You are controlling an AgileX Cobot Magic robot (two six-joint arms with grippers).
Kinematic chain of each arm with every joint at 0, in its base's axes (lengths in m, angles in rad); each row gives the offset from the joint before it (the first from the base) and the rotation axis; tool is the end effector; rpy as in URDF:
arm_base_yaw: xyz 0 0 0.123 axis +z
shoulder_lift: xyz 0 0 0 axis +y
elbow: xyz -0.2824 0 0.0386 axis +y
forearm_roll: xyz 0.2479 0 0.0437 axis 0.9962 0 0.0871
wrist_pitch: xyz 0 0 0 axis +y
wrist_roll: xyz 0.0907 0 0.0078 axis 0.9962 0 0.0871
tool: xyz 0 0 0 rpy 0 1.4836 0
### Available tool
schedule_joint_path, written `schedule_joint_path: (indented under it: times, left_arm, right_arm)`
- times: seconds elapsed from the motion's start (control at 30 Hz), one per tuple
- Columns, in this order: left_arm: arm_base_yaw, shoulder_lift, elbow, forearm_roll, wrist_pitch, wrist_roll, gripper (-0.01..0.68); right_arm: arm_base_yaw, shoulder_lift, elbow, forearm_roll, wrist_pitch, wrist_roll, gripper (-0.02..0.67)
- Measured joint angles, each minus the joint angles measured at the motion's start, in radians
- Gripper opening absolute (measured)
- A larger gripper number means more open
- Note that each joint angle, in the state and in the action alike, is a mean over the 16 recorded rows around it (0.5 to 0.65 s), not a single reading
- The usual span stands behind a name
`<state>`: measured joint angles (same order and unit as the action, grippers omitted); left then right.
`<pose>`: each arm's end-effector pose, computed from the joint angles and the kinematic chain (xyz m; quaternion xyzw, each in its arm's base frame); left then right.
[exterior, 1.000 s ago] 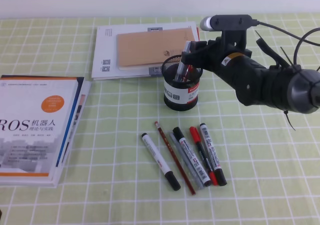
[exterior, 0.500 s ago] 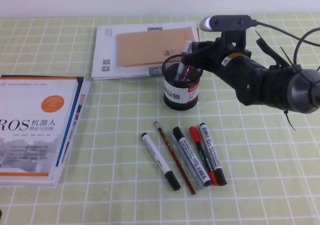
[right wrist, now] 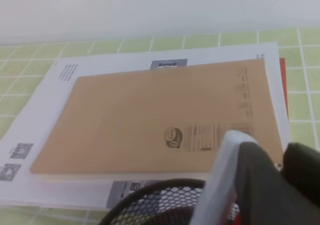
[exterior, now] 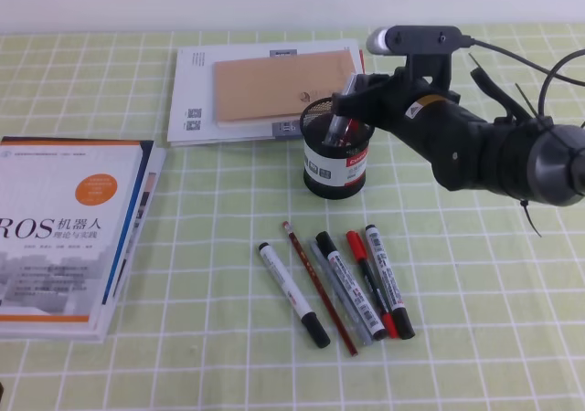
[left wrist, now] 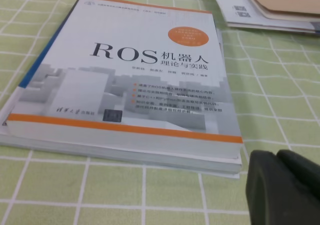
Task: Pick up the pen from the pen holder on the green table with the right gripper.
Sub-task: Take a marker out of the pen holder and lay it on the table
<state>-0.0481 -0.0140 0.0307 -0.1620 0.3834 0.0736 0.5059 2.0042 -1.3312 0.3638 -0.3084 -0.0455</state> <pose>0.0519 -0.0080 0.1695 0.0062 0.8071 -0.0611 0.5872 0.4082 0.2150 0.2162 -0.0495 0.8017 0.1937 0.5633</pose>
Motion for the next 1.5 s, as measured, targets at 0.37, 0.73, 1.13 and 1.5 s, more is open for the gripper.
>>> schedule_joint_path:
  times: [0.37, 0.73, 1.13, 1.5]
  left_arm:
    - [0.000, 0.000, 0.000, 0.000, 0.000, 0.000, -0.008]
    - [0.000, 0.000, 0.000, 0.000, 0.000, 0.000, -0.008]
    - [0.000, 0.000, 0.000, 0.000, 0.000, 0.000, -0.008]
    - [0.000, 0.000, 0.000, 0.000, 0.000, 0.000, -0.008]
  right_arm:
    - [0.000, -0.085, 0.000, -0.014, 0.088, -0.001, 0.005]
    - [0.000, -0.167, 0.000, -0.041, 0.201, -0.035, -0.001]
    - [-0.006, -0.134, 0.000, 0.005, 0.276, -0.054, 0.222]
    - [-0.029, -0.095, 0.000, 0.103, 0.264, -0.054, 0.367]
